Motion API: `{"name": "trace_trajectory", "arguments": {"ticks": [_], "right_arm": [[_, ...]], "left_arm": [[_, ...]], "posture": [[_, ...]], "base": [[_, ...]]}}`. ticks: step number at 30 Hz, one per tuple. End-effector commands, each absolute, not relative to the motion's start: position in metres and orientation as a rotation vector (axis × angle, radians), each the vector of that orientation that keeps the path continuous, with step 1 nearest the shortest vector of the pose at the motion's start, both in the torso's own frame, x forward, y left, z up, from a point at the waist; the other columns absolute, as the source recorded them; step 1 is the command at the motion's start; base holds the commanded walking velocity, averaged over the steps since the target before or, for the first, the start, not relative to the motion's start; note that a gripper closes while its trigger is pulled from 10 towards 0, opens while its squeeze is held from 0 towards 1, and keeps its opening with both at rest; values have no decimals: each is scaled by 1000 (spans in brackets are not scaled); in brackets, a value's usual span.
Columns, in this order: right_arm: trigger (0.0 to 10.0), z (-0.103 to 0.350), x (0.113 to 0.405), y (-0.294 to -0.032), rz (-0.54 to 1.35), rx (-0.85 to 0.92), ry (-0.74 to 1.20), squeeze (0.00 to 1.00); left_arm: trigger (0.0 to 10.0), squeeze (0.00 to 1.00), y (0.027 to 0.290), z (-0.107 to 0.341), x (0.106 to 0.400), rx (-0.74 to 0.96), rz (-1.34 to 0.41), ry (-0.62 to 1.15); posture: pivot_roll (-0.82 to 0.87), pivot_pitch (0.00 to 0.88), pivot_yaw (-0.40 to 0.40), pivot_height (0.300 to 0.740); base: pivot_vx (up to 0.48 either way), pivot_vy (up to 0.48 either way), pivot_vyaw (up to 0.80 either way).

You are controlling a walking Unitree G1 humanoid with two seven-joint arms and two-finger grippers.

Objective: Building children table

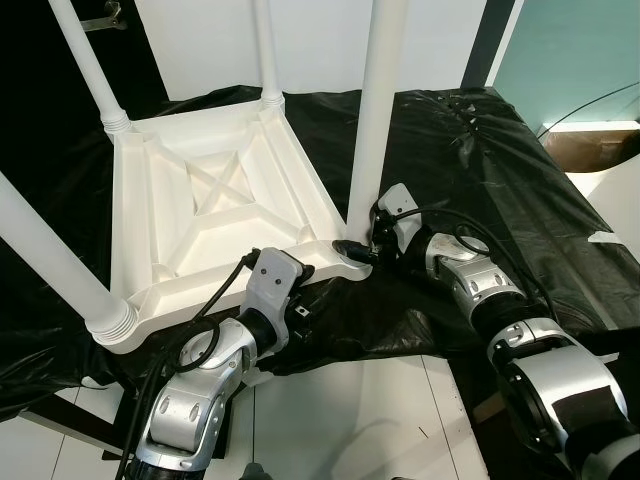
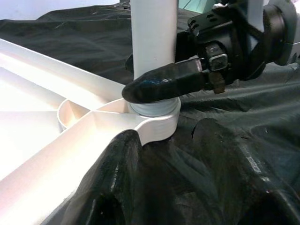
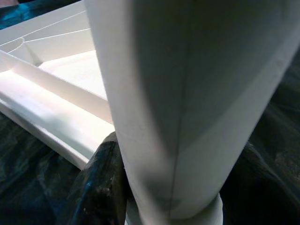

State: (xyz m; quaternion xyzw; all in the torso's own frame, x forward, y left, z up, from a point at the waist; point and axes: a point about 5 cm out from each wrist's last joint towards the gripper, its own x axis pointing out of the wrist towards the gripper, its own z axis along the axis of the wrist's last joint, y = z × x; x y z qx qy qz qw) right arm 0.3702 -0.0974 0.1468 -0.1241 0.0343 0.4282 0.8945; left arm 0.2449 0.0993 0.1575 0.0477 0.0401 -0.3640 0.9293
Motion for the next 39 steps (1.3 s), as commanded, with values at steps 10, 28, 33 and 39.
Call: {"name": "trace_trajectory", "arguments": {"ticks": [10, 28, 33, 39], "right_arm": [[0, 113, 356, -84, 608, -138, 195, 0], [10000, 118, 333, -59, 331, 25, 130, 0], [10000, 126, 333, -67, 344, 32, 86, 1000], [10000, 137, 337, -88, 506, 2, 20, 1000]], "left_arm": [[10000, 0, 95, 155, 243, 97, -737, 87], [10000, 0, 92, 153, 240, 81, -745, 97], [10000, 0, 94, 153, 241, 81, -739, 96], [10000, 0, 92, 152, 240, 78, -742, 98]], "posture": [[81, 0, -36, 740], [69, 19, -39, 740], [64, 25, -33, 740], [60, 23, -35, 740]], "base": [[0, 0, 0], [0, 0, 0], [0, 0, 0], [0, 0, 0]]}}
